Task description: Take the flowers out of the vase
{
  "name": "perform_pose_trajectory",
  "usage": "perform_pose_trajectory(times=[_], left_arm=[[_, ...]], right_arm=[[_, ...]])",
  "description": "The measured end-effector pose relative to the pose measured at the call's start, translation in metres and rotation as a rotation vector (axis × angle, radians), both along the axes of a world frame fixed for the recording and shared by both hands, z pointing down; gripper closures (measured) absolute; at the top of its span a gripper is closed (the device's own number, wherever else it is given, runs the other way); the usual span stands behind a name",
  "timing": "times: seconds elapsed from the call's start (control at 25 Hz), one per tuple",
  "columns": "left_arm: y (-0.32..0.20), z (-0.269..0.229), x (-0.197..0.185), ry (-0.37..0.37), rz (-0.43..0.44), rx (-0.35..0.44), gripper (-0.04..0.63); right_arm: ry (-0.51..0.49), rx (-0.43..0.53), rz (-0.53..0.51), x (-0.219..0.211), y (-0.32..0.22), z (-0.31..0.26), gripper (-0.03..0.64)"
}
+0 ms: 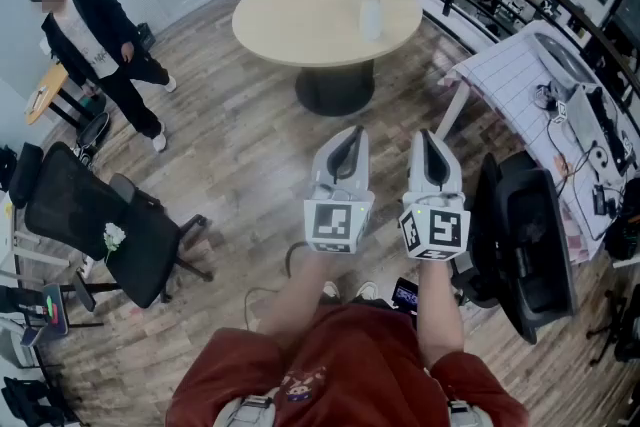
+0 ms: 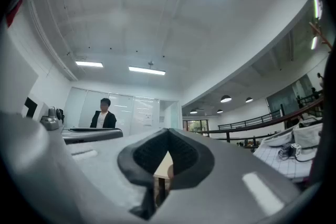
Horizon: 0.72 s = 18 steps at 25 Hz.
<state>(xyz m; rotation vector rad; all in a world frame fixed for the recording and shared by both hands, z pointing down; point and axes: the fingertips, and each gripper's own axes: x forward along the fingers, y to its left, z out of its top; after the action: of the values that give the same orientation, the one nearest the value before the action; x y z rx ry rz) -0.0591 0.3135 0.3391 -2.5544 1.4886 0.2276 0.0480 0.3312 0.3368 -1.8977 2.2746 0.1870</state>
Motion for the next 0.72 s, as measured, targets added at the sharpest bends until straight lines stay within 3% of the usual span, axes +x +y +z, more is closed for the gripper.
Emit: perform_pose_trajectory(times=[0.72], left_arm=[[-0.009, 0.004, 0.027, 0.002, 0.031, -0.005, 0.591]], right_arm=[[-0.04, 0.015, 0.016, 0.026, -0.006, 0.001, 0.614]])
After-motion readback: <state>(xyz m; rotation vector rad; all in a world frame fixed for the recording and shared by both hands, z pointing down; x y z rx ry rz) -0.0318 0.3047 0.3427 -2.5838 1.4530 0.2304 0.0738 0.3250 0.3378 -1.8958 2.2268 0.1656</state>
